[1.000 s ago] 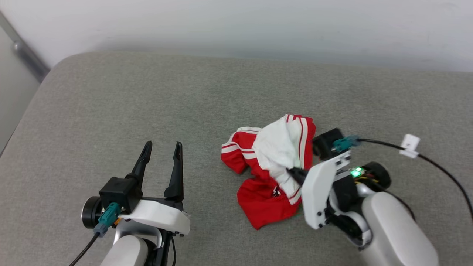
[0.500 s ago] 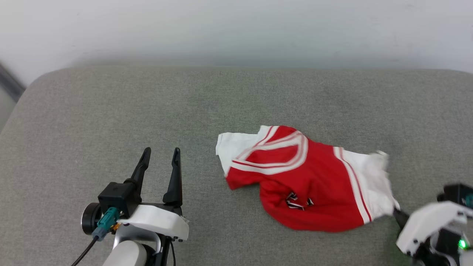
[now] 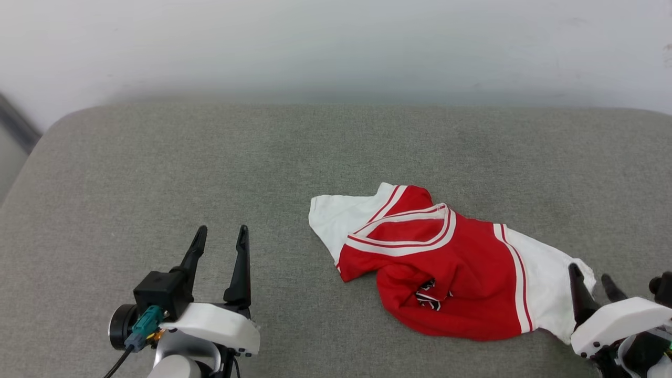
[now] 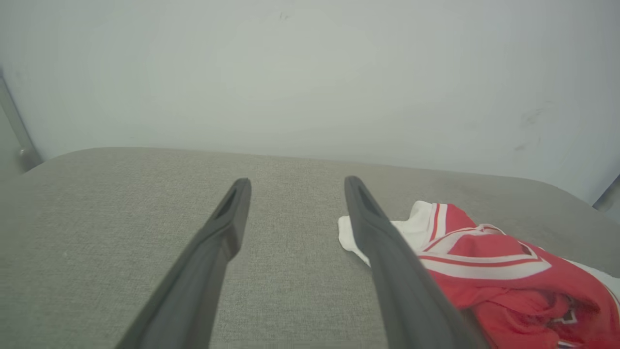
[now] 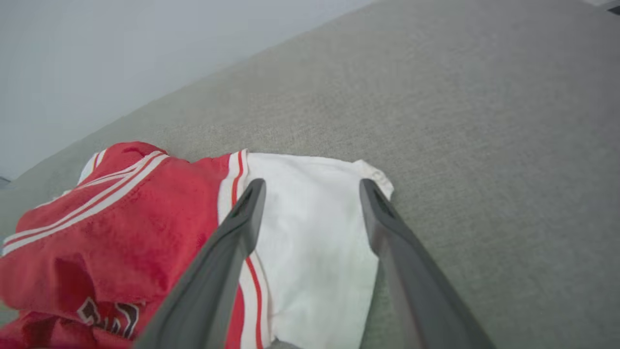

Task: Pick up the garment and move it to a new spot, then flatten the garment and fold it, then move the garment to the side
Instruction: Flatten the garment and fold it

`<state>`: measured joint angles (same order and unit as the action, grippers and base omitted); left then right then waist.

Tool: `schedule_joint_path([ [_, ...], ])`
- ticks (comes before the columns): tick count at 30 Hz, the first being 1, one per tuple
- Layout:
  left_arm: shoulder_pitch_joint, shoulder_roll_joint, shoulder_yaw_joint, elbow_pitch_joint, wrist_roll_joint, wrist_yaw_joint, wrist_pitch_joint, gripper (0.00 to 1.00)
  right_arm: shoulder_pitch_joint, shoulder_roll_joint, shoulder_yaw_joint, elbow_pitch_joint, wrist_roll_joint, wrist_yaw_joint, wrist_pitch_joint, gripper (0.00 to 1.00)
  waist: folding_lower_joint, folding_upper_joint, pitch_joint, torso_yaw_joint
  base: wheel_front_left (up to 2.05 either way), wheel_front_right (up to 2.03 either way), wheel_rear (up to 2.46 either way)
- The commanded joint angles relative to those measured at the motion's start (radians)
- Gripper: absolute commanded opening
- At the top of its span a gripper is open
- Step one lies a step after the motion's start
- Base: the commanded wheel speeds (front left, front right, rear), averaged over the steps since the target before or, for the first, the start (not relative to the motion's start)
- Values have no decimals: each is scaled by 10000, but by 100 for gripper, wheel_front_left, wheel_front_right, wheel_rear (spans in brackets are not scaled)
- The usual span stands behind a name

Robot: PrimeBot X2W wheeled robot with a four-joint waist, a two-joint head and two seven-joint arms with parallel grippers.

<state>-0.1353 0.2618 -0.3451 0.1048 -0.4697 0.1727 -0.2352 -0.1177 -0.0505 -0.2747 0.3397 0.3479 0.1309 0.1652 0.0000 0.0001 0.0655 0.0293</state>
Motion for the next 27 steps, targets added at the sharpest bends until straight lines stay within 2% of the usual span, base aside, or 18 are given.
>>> schedule_joint_path([
  [1,119,42,35,11,-17,52,12,100,36,-7,30,-127,-74,-3,-153,100,0,-1,-63,-11,0,0,0],
  [6,364,176,102,43,-106,140,107,100,387,-66,584,-1526,-1017,-3,-1335,100,0,-1,-398,-44,0,0,0],
  [9,496,247,112,59,-155,202,203,100,687,-45,1005,-2238,-1370,-3,-1682,100,0,-1,-528,-70,0,0,0],
  [19,628,666,272,74,-162,368,564,100,1685,6,2235,-4191,-1732,-3,-1506,100,0,-1,-673,-512,0,0,0],
  [22,289,828,258,80,-171,296,835,100,1733,10,2403,-4610,-1665,-3,-1350,100,0,-1,-492,-776,0,0,0],
  [27,-1011,988,118,261,-438,-262,1736,100,1469,11,2521,-5076,-1556,-3,-1235,100,0,-1,124,-1219,0,0,0],
])
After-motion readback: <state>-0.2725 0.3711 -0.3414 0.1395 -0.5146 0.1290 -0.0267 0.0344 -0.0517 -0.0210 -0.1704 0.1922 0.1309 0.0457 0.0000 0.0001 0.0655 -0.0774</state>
